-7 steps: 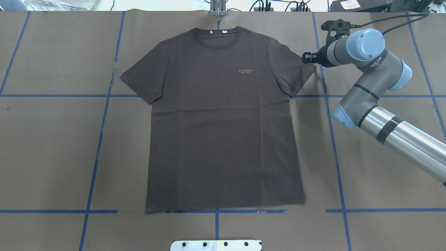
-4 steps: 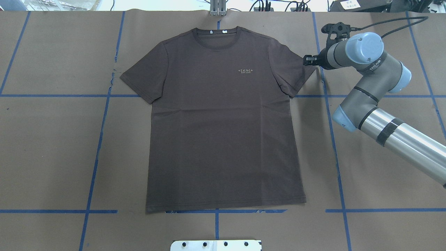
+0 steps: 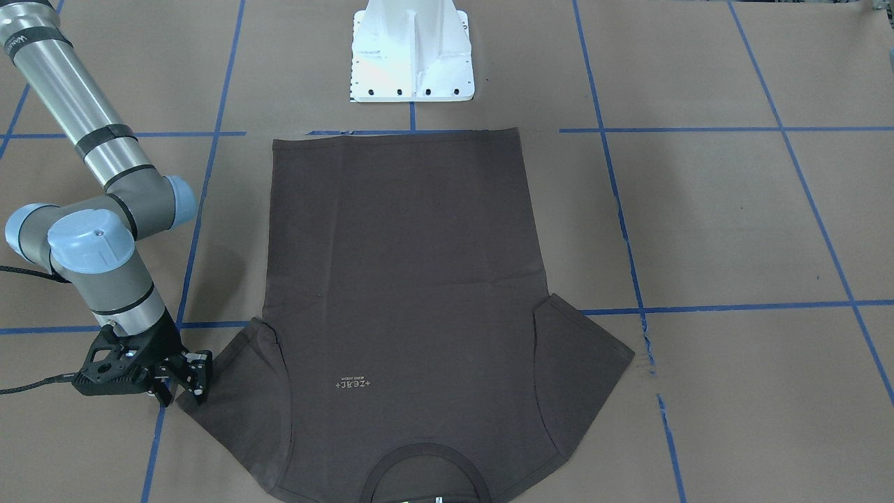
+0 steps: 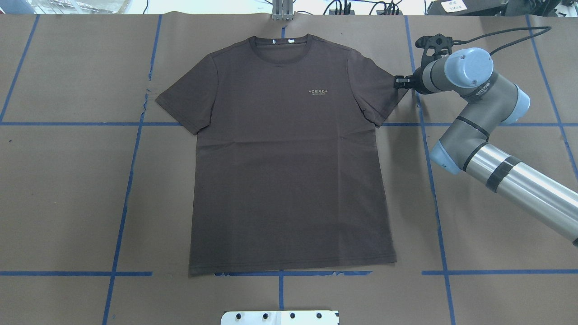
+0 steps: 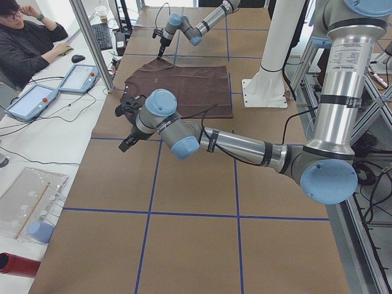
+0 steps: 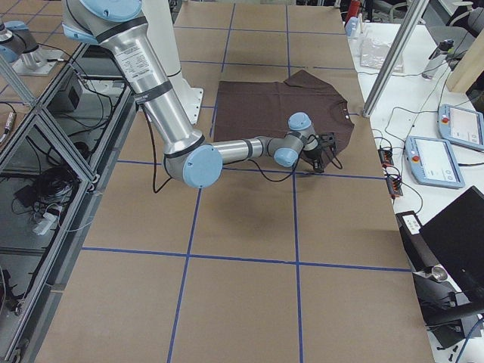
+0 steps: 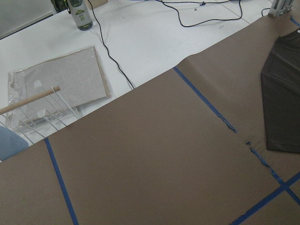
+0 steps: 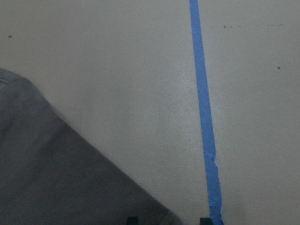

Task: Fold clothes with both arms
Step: 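Move the right gripper to the sleeve nearest it and grasp it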

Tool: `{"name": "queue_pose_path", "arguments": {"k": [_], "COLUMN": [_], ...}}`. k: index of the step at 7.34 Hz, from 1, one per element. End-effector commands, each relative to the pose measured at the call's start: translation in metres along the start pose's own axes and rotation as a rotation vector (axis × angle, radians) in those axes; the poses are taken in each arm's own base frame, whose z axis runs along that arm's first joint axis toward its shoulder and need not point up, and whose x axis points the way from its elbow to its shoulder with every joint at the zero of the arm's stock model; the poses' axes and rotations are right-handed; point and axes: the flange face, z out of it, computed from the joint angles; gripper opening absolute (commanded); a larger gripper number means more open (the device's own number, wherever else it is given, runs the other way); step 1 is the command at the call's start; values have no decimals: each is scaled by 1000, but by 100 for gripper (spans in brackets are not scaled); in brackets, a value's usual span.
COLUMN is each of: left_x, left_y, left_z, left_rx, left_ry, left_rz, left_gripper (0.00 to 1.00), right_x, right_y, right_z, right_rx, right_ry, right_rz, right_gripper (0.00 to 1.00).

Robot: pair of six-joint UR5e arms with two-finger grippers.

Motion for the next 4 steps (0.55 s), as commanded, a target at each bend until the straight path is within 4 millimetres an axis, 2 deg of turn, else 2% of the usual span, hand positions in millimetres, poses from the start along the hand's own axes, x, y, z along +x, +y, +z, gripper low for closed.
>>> {"name": "queue_pose_path", "arguments": {"k": [1, 3, 4], "left_x": [0, 0, 0], "left_y": [0, 0, -1], "left_z": [0, 0, 0], "left_rx": [0, 0, 1], "left_ry": [-1, 1, -1], "left_rz": [0, 0, 1], "left_gripper": [100, 100, 100], "right_x": [0, -1, -15], "right_y": [0, 0, -7], "right_z": [0, 0, -8], "right_rx": [0, 1, 13], "right_ry": [-1, -2, -23], "right_rz": [8, 9, 12], "right_gripper": [0, 0, 0]}}
